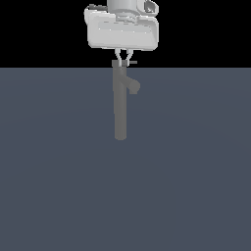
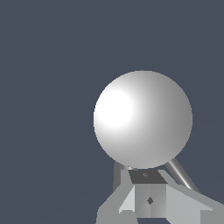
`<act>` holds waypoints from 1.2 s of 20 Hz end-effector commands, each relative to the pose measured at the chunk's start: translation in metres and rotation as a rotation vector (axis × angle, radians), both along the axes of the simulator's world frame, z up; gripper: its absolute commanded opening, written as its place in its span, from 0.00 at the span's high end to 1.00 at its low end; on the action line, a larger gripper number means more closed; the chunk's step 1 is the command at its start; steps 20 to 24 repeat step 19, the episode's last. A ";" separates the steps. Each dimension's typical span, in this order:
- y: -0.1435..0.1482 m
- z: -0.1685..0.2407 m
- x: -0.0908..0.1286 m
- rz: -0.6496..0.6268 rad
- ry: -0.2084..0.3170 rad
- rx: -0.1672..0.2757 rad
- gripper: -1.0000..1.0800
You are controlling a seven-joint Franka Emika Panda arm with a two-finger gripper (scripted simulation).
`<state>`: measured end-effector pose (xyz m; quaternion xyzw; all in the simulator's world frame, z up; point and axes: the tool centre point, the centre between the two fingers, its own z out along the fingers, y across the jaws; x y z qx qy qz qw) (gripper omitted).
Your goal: Turn on the faucet by rotating a designated handle.
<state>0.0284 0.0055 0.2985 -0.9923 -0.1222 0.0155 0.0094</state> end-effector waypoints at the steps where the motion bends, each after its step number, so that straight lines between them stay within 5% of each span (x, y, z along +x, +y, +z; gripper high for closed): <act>1: -0.007 0.000 0.009 -0.008 -0.007 -0.003 1.00; 18: -0.041 0.002 0.060 -0.051 -0.031 -0.015 1.00; 24: -0.041 0.002 0.060 -0.051 -0.031 -0.015 1.00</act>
